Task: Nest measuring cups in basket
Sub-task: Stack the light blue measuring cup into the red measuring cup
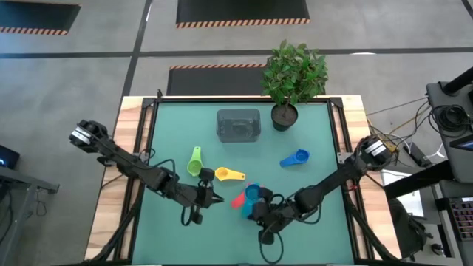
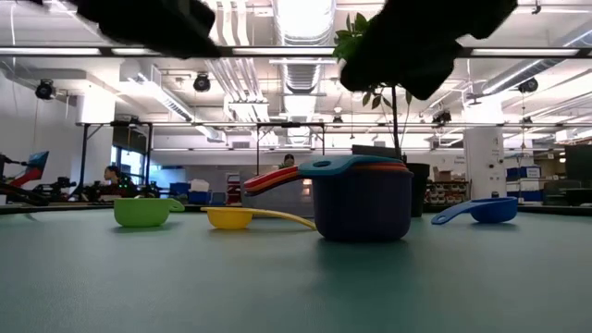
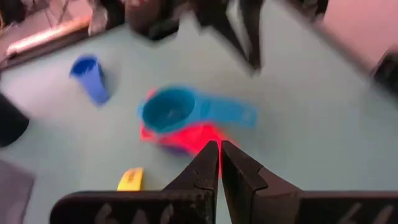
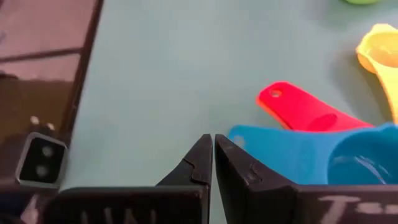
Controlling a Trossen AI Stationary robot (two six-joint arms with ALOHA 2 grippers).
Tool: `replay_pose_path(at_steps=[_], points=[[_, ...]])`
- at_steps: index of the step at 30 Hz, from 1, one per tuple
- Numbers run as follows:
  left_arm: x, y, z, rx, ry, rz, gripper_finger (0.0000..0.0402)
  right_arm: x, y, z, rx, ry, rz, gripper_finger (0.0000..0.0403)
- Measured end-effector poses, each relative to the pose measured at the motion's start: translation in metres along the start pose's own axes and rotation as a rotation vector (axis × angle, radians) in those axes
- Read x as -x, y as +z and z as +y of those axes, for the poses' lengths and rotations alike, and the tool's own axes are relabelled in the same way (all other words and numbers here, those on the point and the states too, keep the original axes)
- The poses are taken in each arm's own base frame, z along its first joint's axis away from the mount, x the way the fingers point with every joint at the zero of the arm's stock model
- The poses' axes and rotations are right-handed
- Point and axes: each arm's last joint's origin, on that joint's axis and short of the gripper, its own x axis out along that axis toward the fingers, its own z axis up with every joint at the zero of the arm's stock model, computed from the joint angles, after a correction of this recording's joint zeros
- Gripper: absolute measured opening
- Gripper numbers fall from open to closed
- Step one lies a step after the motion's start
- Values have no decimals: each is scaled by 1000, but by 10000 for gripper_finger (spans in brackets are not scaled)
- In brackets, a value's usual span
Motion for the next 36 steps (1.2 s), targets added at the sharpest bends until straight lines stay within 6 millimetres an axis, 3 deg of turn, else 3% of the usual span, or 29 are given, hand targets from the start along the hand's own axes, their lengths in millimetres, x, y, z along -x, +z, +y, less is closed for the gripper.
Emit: replay_pose_path(at_steps=[4, 12, 17, 23, 30, 36], points=[[-3, 10, -4, 55, -27, -111, 0, 4, -1, -2, 82, -49, -5, 8], [-25, 23, -18, 113, -48, -109, 0, 9, 4, -6, 333, -188, -81, 9], [-49, 30, -33, 75, -58, 17, 0, 20, 11, -8, 431, -217, -201, 8], [-71, 35, -49, 95, -68, 115, 0, 41, 15, -15, 522, -131, -423, 8], [-98, 47, -64, 128, -28, 106, 0, 65, 10, -40, 521, -120, -555, 9], [-121, 47, -72, 141, 59, 173, 0, 88, 6, -49, 503, -112, -597, 9]])
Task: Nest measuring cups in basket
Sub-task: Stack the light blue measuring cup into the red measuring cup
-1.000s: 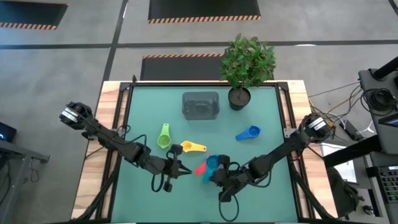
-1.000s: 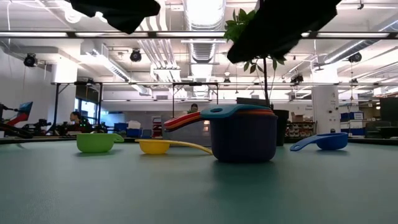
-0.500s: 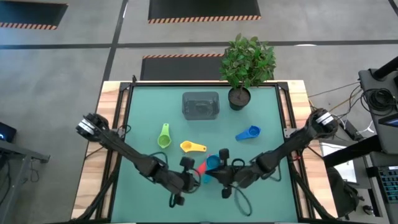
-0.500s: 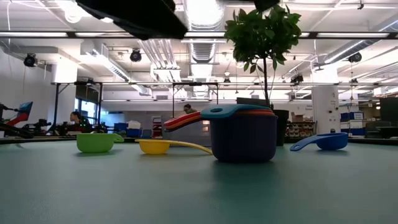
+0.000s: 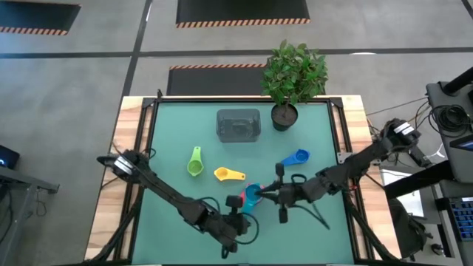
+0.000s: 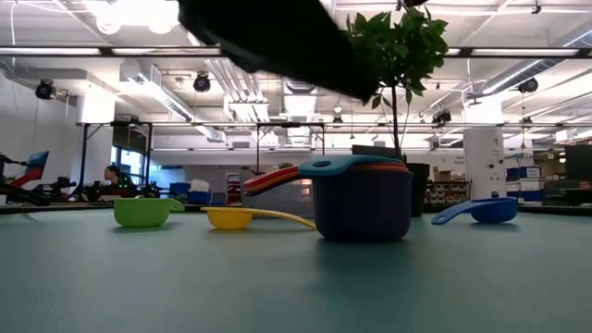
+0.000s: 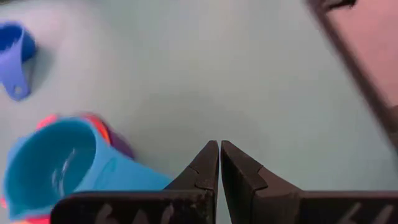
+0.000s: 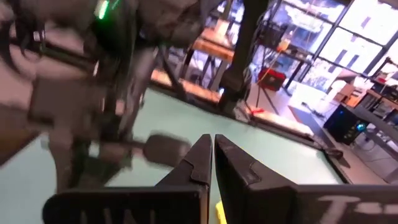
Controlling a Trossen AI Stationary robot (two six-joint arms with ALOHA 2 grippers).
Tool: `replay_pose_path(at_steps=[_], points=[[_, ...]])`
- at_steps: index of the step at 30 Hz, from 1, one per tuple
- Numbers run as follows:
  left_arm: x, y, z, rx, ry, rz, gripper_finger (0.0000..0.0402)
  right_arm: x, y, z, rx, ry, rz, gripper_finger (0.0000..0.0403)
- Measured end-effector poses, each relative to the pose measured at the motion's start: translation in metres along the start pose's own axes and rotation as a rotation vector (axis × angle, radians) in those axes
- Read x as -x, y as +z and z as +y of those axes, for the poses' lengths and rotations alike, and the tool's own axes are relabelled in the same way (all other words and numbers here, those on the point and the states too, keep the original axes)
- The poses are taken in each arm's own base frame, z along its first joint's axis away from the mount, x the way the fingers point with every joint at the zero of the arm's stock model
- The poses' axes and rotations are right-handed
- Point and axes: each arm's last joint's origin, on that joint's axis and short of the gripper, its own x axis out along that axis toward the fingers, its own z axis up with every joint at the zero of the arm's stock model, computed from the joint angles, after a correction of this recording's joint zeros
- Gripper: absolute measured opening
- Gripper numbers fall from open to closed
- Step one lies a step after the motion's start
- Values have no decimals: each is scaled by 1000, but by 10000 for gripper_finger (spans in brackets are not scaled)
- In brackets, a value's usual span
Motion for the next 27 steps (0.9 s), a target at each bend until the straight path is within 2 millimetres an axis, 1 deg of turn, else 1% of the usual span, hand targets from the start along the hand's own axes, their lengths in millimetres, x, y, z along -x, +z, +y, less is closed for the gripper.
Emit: replay_pose_path(at_steps=[4, 6, 10, 12, 14, 17, 27], points=[[-9, -4, -2, 22, 38, 32, 0, 15, 5, -8, -13, -6, -42, 9], [-12, -3, -3, 36, 59, 20, 0, 23, 3, -11, -13, -6, -40, 9], [-14, -8, 1, 56, 121, 18, 0, 33, -2, -15, -20, -8, -45, 9], [-14, -12, 3, 60, 156, 24, 0, 36, -2, -17, -32, -12, -59, 9], [-16, -15, 3, 74, 156, 16, 0, 40, -6, -18, -27, -15, -44, 9], [-18, -18, 4, 75, 155, 15, 0, 44, -7, -20, -42, -18, -54, 9], [-20, -23, 5, 60, 168, 28, 0, 52, -12, -22, -59, -20, -59, 9]])
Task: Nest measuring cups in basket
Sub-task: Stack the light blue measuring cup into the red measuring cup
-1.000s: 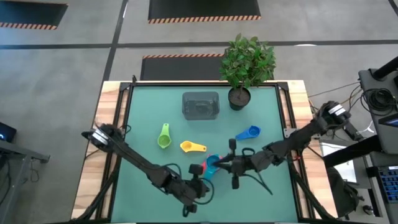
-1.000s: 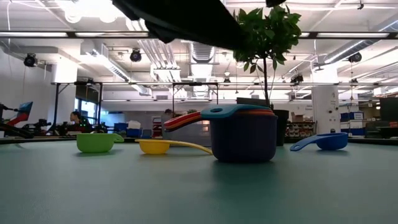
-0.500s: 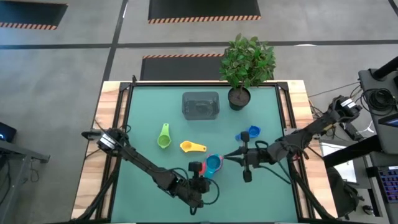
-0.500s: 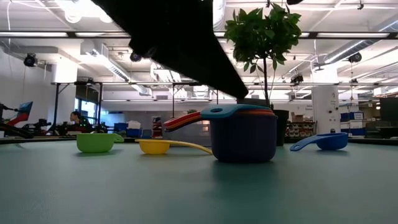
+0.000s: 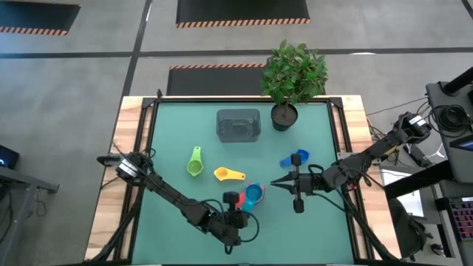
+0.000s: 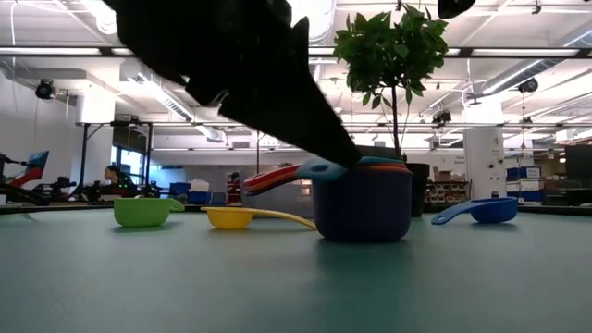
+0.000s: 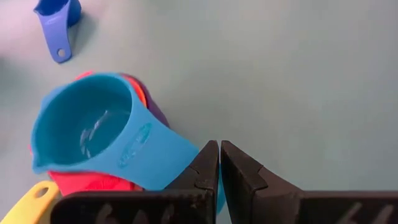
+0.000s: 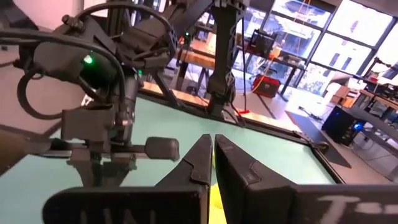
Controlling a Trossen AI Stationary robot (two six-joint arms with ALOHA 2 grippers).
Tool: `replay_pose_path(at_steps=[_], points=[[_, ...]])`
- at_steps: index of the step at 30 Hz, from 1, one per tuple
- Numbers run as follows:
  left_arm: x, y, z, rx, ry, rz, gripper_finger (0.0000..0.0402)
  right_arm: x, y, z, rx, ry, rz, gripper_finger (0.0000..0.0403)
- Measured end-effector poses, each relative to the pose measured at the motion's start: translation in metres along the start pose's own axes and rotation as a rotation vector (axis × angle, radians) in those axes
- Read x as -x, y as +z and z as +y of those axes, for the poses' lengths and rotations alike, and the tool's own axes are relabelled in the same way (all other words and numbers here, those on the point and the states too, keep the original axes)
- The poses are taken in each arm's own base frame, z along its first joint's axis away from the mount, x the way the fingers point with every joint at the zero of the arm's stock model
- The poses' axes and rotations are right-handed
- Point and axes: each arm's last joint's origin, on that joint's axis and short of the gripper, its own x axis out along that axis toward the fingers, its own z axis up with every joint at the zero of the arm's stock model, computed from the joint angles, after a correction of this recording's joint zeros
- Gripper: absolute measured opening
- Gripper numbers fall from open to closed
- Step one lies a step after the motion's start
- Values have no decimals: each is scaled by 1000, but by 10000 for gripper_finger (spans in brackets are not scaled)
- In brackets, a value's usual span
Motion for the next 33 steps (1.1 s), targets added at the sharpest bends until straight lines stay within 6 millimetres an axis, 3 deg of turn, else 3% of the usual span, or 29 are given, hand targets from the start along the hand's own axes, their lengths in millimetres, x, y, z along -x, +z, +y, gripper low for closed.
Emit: replay_pose_path(at_steps=[10, 20, 26, 33], points=[[2, -2, 3, -25, 25, 63, 0, 1, -1, 0, -20, 1, 4, 9], [19, 13, 13, -97, 149, 177, 0, 1, -1, 0, -37, 3, 6, 9], [24, 22, 6, -149, 59, 170, 0, 1, -1, 0, -41, 4, 6, 9], [3, 12, -11, -122, -26, 149, 0, 1, -1, 0, -41, 6, 6, 9]])
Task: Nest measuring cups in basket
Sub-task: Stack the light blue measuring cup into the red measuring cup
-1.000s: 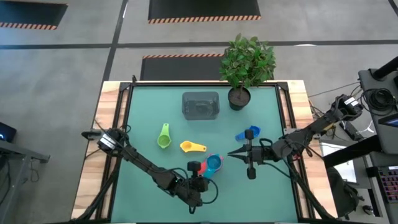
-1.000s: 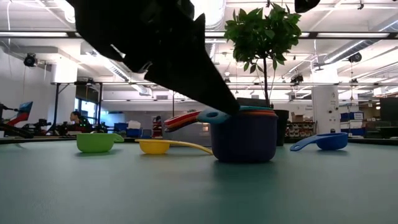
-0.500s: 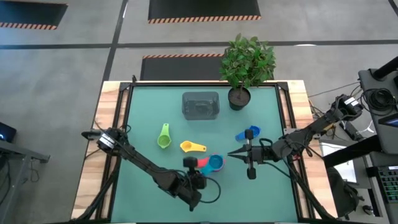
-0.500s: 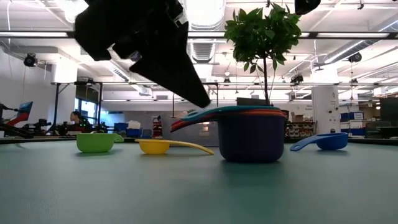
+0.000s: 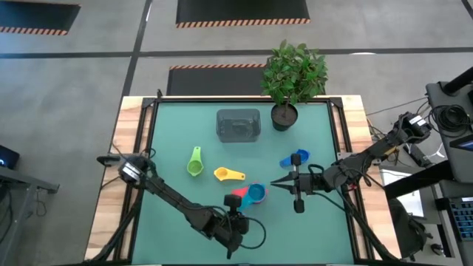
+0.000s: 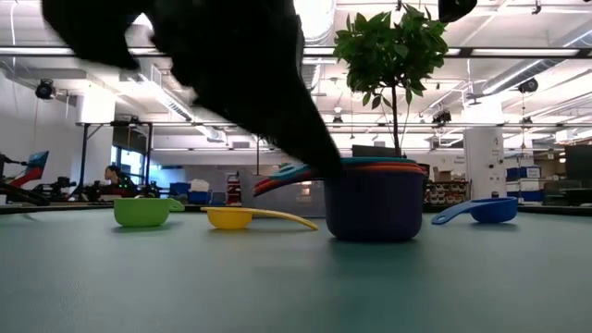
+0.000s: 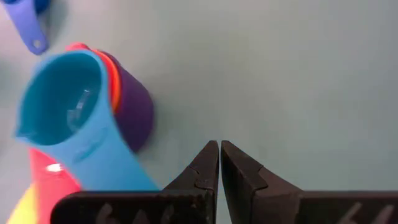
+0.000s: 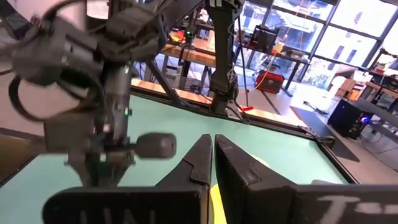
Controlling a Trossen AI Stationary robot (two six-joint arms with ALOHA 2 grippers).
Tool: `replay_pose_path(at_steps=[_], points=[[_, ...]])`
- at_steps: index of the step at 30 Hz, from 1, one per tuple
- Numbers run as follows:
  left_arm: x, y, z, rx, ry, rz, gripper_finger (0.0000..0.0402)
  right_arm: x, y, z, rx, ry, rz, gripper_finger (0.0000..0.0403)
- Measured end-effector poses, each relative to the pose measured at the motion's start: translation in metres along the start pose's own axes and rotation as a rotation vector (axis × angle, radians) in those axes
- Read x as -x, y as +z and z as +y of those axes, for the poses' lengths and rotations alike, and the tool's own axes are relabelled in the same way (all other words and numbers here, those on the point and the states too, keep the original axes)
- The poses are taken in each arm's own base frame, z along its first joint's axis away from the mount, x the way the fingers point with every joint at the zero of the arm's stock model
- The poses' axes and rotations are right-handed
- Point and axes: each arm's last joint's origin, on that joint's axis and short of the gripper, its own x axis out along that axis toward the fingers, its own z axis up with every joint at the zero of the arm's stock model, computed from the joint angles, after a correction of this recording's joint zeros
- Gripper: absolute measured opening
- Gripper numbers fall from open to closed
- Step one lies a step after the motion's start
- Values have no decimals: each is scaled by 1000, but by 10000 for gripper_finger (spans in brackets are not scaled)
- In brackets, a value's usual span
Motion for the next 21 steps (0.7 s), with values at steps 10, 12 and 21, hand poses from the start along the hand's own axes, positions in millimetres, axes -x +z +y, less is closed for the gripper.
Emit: replay_pose_path(at_steps=[10, 12, 21], points=[[-11, -10, 6, 7, 119, 66, 0, 0, 0, 0, -10, 0, 3, 9], [-8, -11, 12, 2, 179, 96, 0, 0, -1, 0, -17, 0, 4, 9], [11, -1, 25, -29, 313, 156, 0, 0, -1, 0, -17, 1, 7, 9]])
